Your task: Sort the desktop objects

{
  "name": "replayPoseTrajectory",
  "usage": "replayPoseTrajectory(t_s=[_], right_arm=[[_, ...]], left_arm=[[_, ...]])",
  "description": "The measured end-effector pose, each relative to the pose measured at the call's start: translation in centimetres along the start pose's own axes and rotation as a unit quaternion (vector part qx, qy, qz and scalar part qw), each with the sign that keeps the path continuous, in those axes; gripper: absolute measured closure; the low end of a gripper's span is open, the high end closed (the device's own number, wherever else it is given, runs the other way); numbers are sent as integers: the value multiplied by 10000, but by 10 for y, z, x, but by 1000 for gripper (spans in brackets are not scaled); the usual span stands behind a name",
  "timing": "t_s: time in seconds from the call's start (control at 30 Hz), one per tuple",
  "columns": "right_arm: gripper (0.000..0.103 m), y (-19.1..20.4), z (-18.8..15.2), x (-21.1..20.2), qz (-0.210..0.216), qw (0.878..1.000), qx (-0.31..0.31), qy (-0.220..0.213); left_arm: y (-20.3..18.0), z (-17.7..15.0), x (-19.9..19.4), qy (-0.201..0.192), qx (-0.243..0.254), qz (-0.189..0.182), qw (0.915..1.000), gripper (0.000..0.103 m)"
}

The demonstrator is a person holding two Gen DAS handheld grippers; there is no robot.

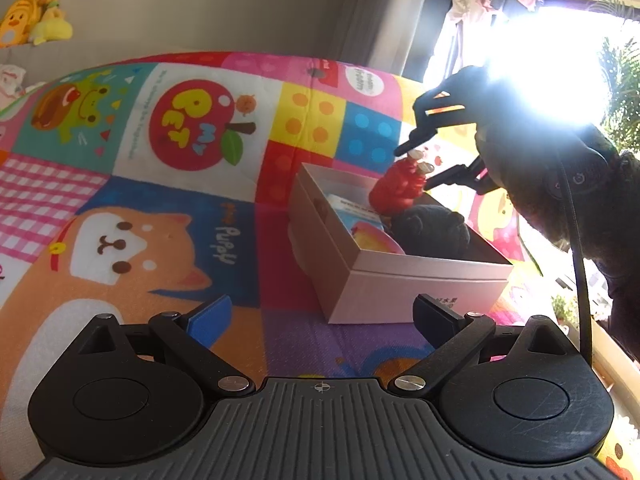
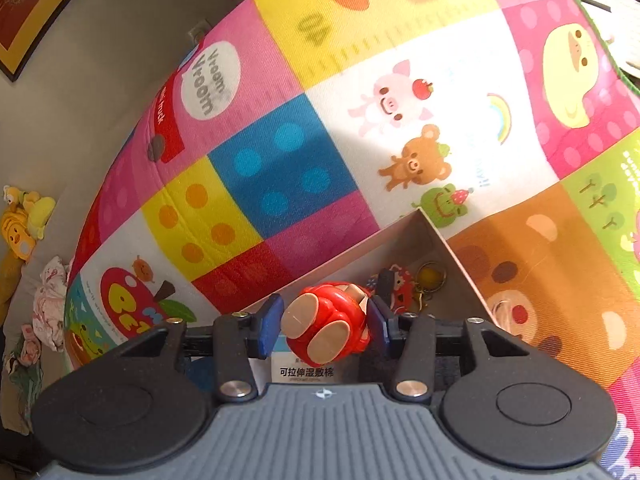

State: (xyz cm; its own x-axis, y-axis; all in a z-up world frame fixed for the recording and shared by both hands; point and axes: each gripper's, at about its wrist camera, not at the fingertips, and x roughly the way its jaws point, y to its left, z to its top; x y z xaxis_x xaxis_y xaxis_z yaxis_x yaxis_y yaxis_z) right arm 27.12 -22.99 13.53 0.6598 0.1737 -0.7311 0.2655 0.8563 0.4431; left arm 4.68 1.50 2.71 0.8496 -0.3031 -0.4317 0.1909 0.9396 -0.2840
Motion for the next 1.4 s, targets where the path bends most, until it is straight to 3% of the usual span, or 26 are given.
replayPoseTrajectory(t_s=[0.07, 0.13, 0.27, 0.37, 0.47, 0.57, 0.7, 0.8, 0.87, 0.97, 1.1, 1.13, 1.2, 1.27, 1.3, 1.4], right_arm=[[68, 1, 2, 2, -198, 9997, -99, -81], [67, 2, 1, 11, -52, 9997, -228, 75], [65, 3, -10, 28, 1023, 9922, -218, 675], [62, 11, -17, 24, 1436, 9860, -519, 668], [54, 23, -21, 13, 1237, 9870, -1006, 220], [54, 34, -22, 16, 827, 9867, -1401, -51], [54, 39, -25, 40, 407, 9860, -1613, 57], [51, 40, -30, 59, -162, 9836, -1784, 226], [49, 34, -29, 59, -214, 9847, -1715, 228], [49, 18, -25, 38, -4, 9885, -1508, 132], [46, -10, -42, -31, 525, 9832, -1723, -296], [42, -19, -51, -49, 589, 9801, -1843, -439], [17, -39, -74, -83, 629, 9755, -1998, -668], [4, -57, -98, -106, 605, 9718, -2141, -776], [0, -66, -111, -114, 599, 9701, -2213, -800], [0, -90, -157, -124, 478, 9654, -2476, -661]], left_arm=[[-2, 0, 0, -8, 42, -20, 10000, 3], [-2, 0, 1, 9, 60, -2, 10000, 3], [1, 0, 2, 14, -5, 70, 10000, 3], [2, 0, 1, 12, -27, 68, 10000, 3], [2, -1, 2, 24, -11, 59, 10000, 3], [2, -1, 2, 26, -6, 59, 10000, 3], [3, -2, 3, 46, -8, 82, 10000, 3], [3, -2, 2, 39, -16, 100, 9999, 3], [4, -2, 2, 32, -9, 122, 9999, 3], [4, -2, 2, 21, 11, 155, 9999, 3], [3, -2, 3, -6, 73, 219, 9997, 1], [2, -2, 3, -22, 92, 240, 9997, 1], [1, -2, 3, -35, 146, 309, 9994, 0], [-2, -1, 3, 6, 226, 408, 9989, 0], [-4, -1, 0, 5, 271, 455, 9986, 0], [-9, -4, -14, -4, 412, 578, 9975, 0]])
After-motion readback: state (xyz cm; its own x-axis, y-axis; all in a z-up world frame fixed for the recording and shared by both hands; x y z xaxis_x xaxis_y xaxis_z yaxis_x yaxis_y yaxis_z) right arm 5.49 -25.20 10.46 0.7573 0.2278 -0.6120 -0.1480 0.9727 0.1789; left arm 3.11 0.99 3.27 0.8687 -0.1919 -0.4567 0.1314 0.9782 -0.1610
